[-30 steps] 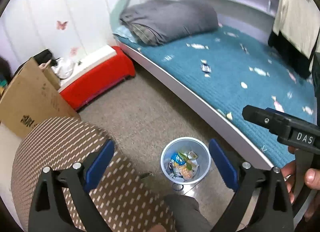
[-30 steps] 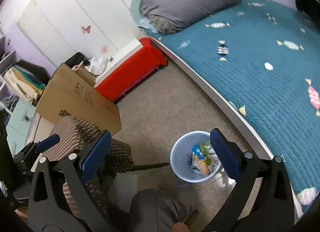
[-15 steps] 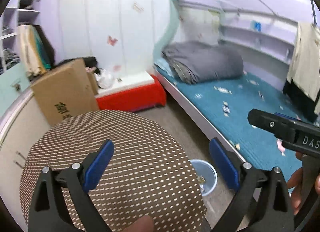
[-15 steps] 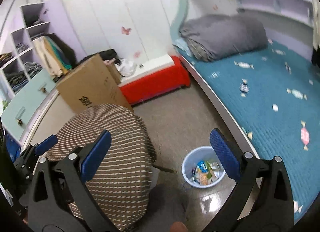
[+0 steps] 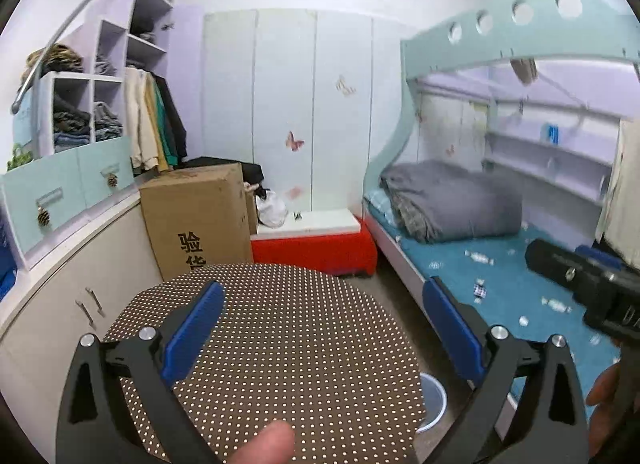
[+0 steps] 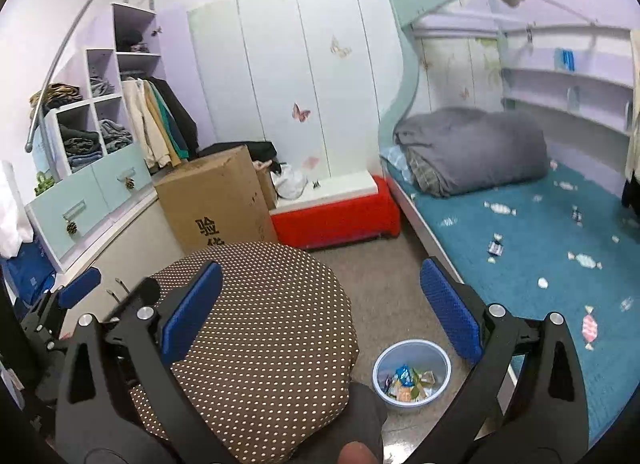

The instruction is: Collect trash

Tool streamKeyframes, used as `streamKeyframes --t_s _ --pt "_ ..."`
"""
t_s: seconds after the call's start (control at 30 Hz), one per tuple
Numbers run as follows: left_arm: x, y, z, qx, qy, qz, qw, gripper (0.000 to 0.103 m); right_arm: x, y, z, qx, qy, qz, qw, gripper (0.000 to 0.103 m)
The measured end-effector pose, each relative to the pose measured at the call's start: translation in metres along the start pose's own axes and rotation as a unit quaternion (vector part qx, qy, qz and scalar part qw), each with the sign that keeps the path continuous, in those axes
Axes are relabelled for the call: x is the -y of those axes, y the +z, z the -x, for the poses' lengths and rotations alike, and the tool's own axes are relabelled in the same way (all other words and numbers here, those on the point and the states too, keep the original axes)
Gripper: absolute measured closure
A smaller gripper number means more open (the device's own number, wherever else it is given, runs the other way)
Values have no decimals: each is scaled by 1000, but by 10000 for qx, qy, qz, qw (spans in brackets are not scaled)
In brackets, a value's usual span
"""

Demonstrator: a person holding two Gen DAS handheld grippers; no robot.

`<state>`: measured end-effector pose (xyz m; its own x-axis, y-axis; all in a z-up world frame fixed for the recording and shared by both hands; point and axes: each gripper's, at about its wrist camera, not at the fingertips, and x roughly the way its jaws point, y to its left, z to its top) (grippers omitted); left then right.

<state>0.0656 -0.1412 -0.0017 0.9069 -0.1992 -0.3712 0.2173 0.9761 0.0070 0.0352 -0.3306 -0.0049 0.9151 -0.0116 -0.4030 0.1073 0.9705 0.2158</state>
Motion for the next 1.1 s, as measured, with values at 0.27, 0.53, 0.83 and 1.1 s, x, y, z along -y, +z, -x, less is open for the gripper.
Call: streamKeyframes --t_s 0.27,0.53,0.83,1.1 --pt "-13 -3 47 342 60 15 9994 5 -33 -6 39 356 -106 274 9989 6" --pt "-26 -9 81 562 197 216 9980 5 -53 -7 54 555 -100 458 9974 6" --pt "-39 -11 95 641 442 288 9965 5 -61 -8 67 746 -72 531 9958 6" --pt "-42 -8 105 755 470 325 9955 5 -66 -11 72 789 -59 591 9951 6"
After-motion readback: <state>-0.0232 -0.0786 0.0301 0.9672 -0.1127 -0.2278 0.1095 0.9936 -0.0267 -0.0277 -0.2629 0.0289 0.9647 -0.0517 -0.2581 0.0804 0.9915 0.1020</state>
